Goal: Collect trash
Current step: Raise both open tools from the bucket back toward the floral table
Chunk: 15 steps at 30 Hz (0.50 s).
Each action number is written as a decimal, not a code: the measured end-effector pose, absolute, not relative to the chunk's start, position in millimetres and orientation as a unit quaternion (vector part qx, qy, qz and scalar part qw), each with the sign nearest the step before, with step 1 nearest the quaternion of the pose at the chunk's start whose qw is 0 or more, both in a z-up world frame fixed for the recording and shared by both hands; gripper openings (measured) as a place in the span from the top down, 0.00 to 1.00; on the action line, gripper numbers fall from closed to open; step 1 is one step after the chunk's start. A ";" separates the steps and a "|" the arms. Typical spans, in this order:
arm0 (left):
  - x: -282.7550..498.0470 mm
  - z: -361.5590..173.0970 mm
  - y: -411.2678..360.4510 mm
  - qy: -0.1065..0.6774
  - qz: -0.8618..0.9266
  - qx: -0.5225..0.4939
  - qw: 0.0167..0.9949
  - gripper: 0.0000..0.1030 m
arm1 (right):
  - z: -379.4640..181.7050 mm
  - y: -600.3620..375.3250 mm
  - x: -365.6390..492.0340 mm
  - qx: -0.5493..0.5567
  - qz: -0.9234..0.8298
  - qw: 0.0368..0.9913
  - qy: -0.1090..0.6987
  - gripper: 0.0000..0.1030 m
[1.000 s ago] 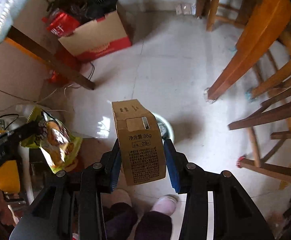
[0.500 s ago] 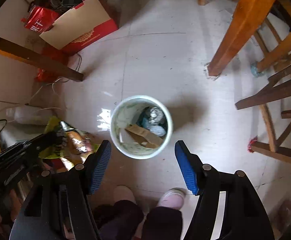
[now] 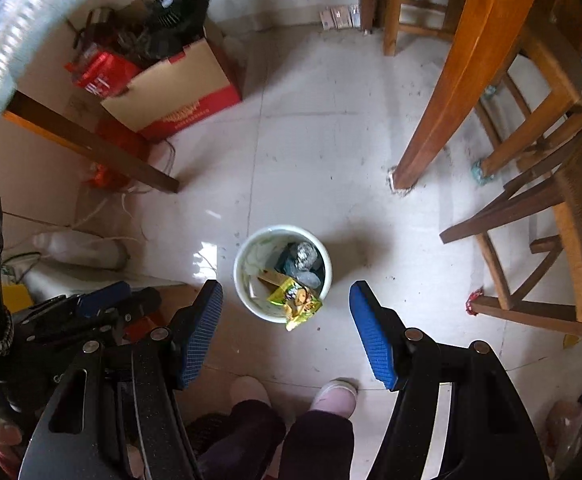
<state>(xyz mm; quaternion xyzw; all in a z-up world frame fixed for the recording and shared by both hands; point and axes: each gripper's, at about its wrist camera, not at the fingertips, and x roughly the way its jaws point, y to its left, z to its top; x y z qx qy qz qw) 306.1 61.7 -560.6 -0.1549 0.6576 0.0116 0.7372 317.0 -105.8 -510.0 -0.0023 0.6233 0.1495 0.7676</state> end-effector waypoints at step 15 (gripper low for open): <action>265.5 -313.0 90.8 0.560 0.007 -0.139 0.817 0.61 | -303.7 -84.7 271.5 -0.009 0.164 0.825 0.540 0.40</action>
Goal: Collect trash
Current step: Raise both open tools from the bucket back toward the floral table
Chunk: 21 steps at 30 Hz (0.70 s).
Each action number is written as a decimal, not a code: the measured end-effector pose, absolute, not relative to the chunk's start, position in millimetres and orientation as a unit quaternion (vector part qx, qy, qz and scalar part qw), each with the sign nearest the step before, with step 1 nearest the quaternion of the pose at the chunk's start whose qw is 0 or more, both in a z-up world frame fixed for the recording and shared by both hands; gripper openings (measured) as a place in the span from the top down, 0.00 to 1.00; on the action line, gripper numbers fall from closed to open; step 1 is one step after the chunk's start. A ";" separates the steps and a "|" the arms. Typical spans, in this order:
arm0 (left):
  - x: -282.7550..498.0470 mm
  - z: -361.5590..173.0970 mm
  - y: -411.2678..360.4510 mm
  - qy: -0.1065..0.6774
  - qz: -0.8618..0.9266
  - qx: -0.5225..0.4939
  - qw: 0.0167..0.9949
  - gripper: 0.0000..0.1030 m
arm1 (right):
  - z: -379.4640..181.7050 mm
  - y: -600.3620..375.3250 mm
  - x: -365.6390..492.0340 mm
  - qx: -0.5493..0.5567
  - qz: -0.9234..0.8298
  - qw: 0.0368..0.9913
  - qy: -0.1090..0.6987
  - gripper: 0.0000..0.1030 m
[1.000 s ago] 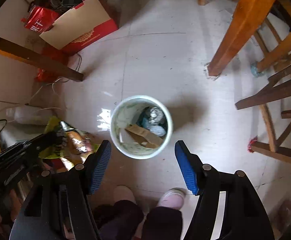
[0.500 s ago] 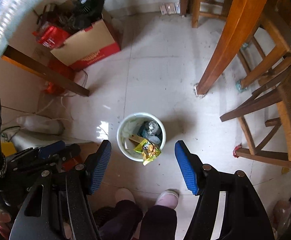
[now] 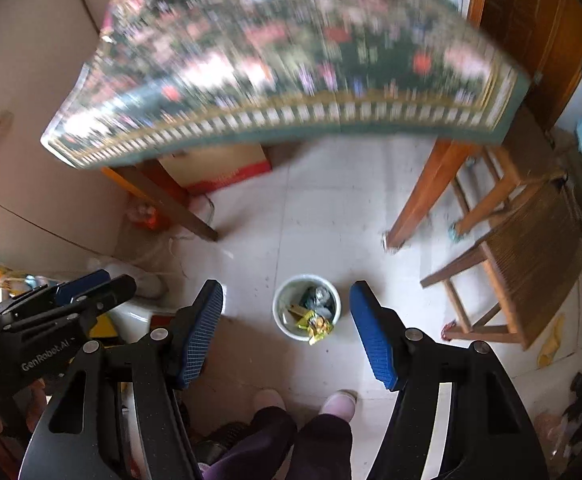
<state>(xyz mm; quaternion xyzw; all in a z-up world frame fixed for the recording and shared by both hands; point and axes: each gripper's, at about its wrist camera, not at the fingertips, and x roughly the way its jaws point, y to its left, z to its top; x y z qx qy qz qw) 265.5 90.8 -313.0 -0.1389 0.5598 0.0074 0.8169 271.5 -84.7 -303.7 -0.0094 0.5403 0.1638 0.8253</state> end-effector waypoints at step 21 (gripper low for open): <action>197.8 -70.0 124.4 0.357 -0.040 -0.090 0.929 0.55 | -84.5 -72.1 186.4 0.015 0.113 0.936 0.332 0.38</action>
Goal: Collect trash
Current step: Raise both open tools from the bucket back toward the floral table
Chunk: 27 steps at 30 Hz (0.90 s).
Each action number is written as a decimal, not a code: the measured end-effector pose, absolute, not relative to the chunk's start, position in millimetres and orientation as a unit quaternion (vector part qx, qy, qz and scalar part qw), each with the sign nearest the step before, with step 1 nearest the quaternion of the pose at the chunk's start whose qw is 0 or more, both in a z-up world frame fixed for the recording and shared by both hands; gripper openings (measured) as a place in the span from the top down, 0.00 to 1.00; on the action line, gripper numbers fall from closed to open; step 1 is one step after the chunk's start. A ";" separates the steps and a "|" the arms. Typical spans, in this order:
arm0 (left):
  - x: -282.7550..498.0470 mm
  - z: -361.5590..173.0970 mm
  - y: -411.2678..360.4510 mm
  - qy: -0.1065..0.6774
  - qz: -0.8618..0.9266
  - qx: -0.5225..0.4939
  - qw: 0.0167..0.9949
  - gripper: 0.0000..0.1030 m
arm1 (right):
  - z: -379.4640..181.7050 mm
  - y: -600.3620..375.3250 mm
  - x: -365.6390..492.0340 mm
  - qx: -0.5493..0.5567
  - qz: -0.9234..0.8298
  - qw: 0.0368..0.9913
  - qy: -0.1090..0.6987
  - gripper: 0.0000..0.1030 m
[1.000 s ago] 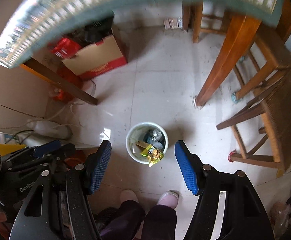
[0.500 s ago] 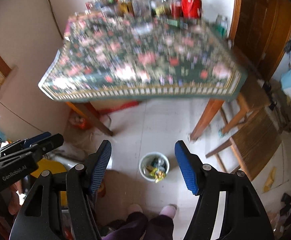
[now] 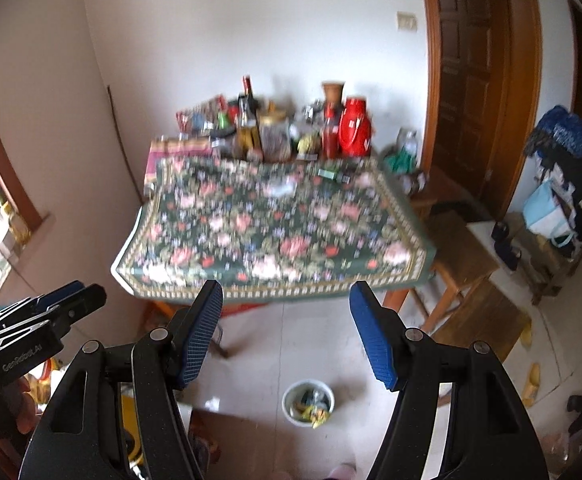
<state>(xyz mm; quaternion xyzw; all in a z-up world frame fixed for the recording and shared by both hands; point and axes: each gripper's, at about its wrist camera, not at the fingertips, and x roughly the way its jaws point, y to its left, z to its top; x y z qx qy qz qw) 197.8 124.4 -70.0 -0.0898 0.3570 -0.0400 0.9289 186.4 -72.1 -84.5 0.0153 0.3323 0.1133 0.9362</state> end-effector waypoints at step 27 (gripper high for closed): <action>398.4 -37.2 65.3 0.310 -0.027 -0.080 0.947 0.46 | -38.1 -121.3 352.4 -0.015 0.134 0.952 0.276 0.37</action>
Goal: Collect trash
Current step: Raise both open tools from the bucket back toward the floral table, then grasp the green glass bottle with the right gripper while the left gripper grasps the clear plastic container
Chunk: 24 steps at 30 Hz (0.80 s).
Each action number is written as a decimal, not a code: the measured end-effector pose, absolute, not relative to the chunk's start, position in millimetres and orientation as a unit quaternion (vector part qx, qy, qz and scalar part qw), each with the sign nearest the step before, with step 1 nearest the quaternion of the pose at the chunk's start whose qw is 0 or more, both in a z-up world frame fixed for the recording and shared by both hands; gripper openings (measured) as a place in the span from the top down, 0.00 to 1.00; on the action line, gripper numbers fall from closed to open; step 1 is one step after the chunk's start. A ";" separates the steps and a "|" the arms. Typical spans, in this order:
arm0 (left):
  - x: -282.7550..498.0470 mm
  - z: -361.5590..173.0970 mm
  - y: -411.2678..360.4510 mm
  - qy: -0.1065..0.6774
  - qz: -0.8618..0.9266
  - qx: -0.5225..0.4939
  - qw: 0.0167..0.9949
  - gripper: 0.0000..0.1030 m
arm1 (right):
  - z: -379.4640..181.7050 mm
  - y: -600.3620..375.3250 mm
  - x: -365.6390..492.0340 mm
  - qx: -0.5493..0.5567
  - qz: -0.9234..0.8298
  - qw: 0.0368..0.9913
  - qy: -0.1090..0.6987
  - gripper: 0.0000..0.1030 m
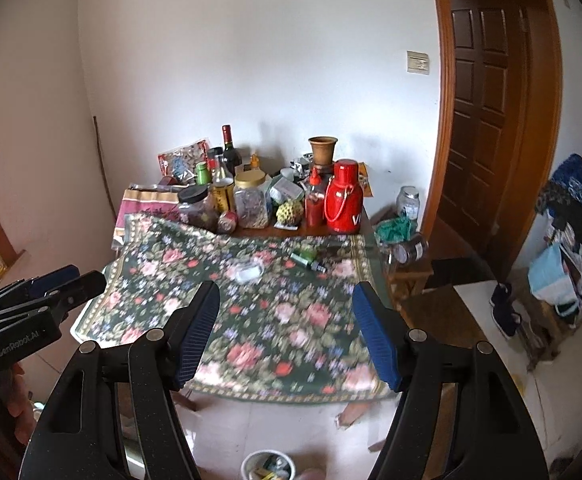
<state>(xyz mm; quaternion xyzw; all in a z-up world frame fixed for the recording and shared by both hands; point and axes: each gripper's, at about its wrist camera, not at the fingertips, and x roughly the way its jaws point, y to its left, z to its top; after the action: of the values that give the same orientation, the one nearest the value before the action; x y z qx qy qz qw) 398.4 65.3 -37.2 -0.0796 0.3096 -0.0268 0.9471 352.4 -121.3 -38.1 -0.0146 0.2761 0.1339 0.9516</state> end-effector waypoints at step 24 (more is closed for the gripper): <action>611.7 -128.5 144.1 0.433 -0.007 -0.070 0.899 0.46 | -122.4 -80.4 558.0 -0.043 0.117 0.900 0.418 0.37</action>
<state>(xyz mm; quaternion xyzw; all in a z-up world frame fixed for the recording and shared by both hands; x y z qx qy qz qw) 611.7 144.1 -128.5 -0.0696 0.4327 -0.0065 0.8988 558.0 -80.4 -122.4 -0.0429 0.4185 0.1169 0.8997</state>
